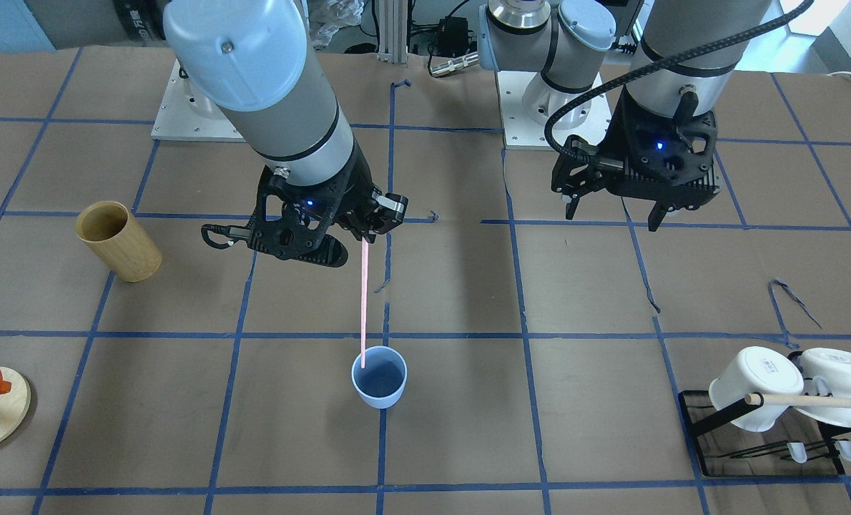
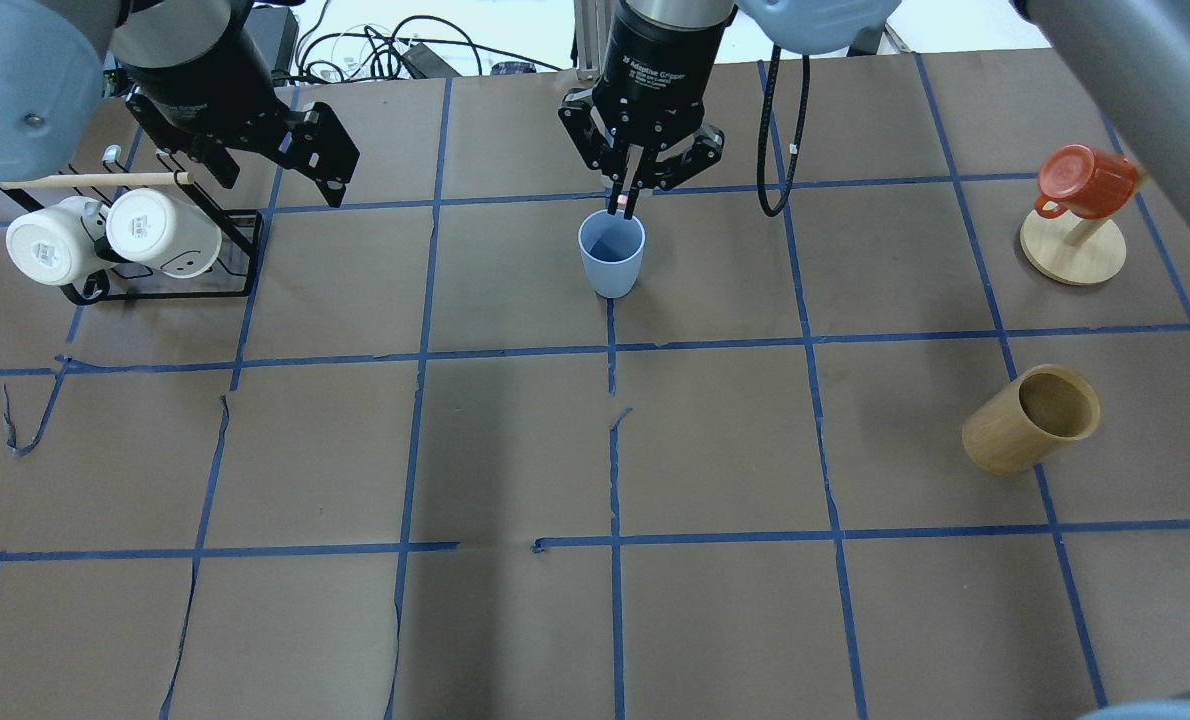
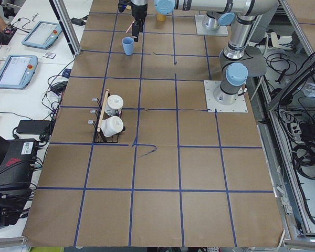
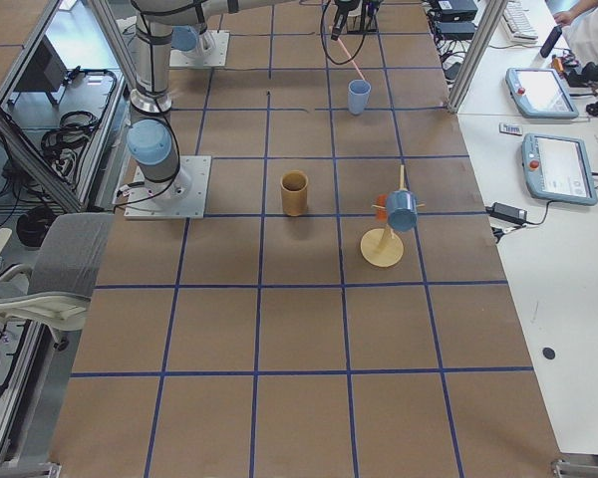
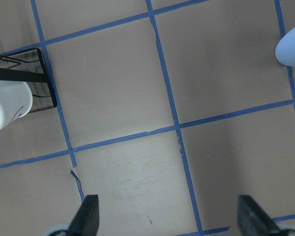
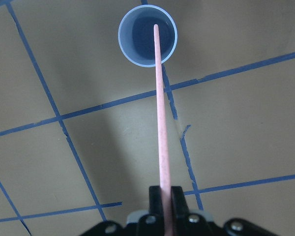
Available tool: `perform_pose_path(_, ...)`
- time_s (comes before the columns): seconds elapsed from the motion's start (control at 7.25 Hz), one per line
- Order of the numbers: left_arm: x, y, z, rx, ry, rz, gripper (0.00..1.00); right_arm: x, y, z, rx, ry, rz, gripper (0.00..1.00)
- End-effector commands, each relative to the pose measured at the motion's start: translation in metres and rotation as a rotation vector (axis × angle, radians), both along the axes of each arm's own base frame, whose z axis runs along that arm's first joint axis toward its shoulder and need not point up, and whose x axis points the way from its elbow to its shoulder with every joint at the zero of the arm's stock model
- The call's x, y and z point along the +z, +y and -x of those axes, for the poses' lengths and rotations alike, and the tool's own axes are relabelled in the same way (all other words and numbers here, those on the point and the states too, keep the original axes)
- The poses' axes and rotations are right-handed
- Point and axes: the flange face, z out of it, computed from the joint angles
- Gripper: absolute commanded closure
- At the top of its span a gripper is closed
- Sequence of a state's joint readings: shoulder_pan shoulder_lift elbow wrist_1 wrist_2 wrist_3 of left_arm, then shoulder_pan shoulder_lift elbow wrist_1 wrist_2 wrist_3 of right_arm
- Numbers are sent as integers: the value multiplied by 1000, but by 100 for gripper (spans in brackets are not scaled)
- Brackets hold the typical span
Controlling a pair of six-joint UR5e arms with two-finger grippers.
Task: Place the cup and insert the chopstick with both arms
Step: 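Lower the pink chopstick into the blue cup with the right gripper and release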
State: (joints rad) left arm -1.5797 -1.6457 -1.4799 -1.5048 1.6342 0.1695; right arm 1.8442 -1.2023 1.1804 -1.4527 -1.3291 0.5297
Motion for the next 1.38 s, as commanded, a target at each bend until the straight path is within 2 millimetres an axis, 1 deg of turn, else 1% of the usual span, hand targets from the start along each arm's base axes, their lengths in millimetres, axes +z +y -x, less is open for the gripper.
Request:
perform_pose_path(0.0,4,2,4,66,40,7,0,-36,-10,-25,27,14,-14,100)
perform_pose_path(0.14,-4,3,7,92,47,-18,0,-39,-10,-25,30,23,-18,100)
perform_pose_path(0.28,-6,2,9,107,50,-19,0,-44,-10,-25,30,26,-26,100)
perform_pose_path(0.41,-12,-4,12,112,73,-25,0,-49,-10,-25,28,28,-36,100)
perform_pose_path(0.55,-10,-5,14,117,134,-19,0,-59,-7,-24,21,37,-57,100)
perform_pose_path(0.83,-9,-6,12,102,130,1,0,-65,-11,-25,20,33,-38,94)
perform_pose_path(0.97,-8,-10,11,102,132,27,0,-62,-16,-26,22,30,-1,79)
perform_pose_path(1.1,-7,-11,10,103,130,39,0,-60,-22,-26,24,35,49,58)
perform_pose_path(1.24,-6,-11,10,103,128,42,0,-60,-24,-25,23,44,68,47)
